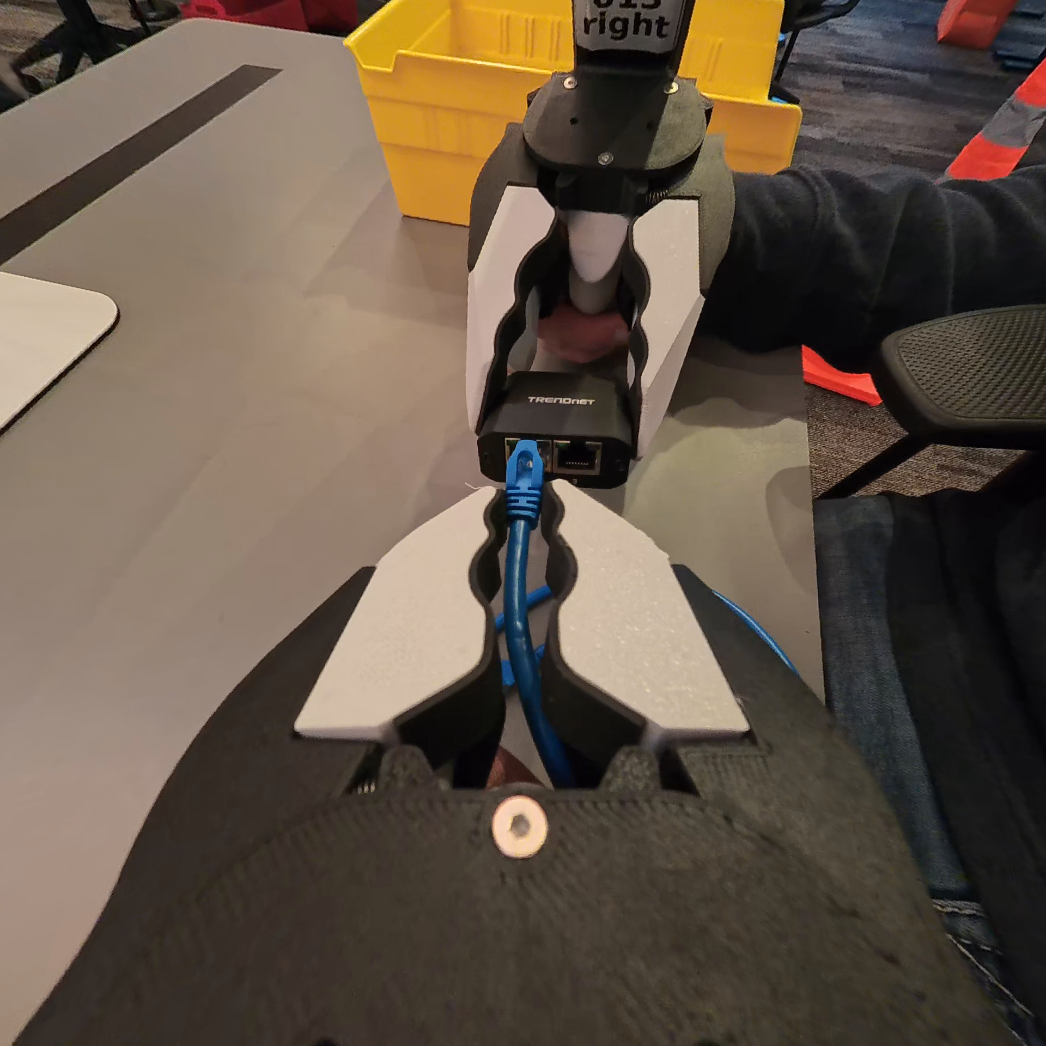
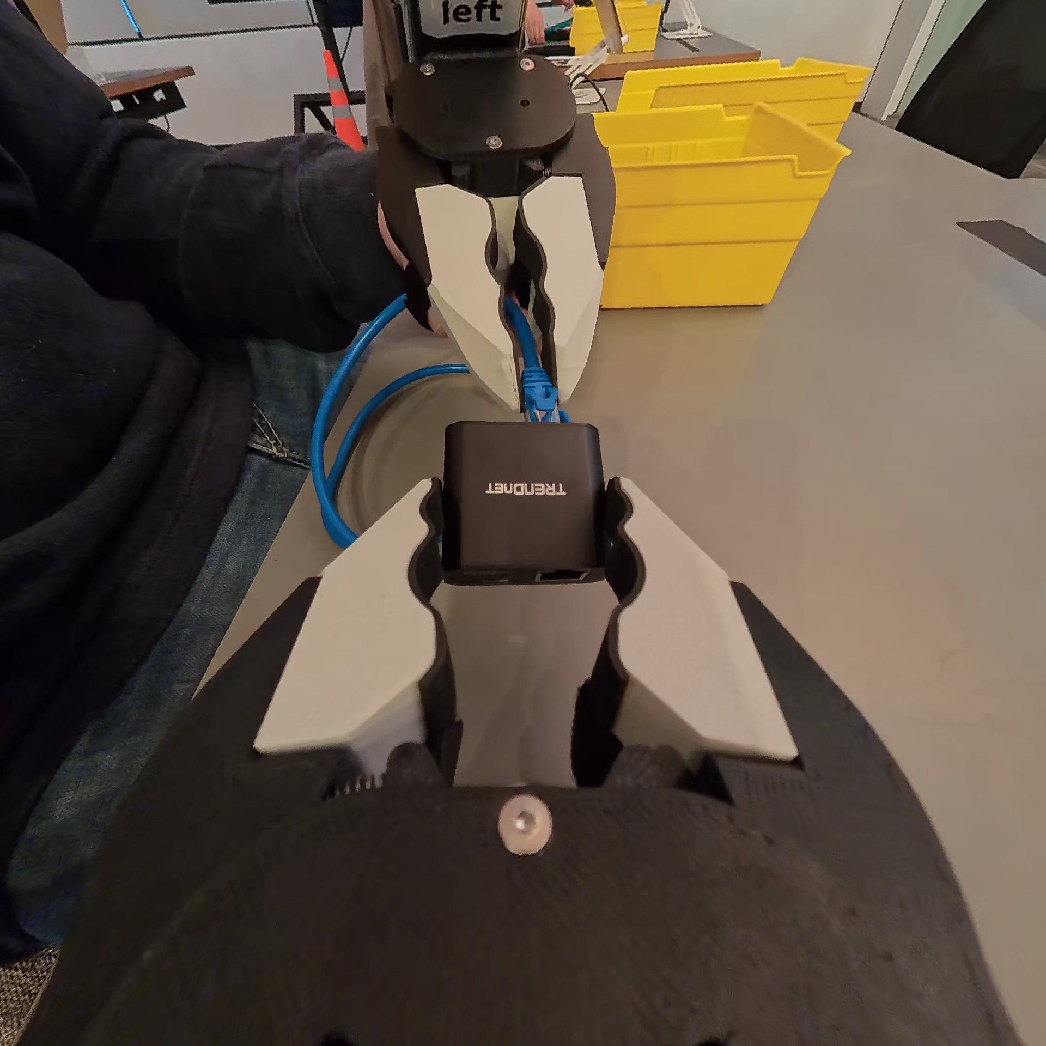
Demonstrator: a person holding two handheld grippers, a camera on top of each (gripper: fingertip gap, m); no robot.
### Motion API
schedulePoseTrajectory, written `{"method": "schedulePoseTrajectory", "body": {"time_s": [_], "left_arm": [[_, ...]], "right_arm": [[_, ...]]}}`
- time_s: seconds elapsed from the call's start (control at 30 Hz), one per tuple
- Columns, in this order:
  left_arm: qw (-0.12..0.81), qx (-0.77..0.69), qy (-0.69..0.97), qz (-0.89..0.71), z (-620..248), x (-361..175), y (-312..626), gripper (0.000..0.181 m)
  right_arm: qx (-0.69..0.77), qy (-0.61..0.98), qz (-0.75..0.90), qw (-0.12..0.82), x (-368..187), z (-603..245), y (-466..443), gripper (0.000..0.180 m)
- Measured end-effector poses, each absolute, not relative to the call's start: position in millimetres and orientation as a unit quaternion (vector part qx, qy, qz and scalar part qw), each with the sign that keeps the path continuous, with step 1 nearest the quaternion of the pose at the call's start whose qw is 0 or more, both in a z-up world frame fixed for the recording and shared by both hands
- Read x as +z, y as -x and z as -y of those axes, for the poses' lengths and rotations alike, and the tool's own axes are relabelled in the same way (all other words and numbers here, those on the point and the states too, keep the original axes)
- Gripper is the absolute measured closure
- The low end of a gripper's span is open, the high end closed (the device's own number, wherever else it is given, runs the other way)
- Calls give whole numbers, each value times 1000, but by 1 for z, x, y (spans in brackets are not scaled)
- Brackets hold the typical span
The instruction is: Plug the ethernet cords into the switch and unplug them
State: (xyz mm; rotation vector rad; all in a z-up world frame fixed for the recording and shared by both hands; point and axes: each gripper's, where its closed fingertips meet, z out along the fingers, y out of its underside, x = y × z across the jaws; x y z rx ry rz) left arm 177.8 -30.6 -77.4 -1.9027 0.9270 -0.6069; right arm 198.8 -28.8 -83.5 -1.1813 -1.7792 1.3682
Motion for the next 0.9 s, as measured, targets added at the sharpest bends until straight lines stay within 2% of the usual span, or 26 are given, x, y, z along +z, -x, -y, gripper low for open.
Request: {"method": "schedulePoseTrajectory", "body": {"time_s": [0.6, 0.9], "left_arm": [[446, -242, 771, -384, 32, -82, -180, 170], [473, -215, 773, -365, 24, -60, -173, 165]], "right_arm": [[520, 438, 671, 296, -82, 31, -201, 124], [522, 437, 666, 306, -69, 26, -198, 124]]}}
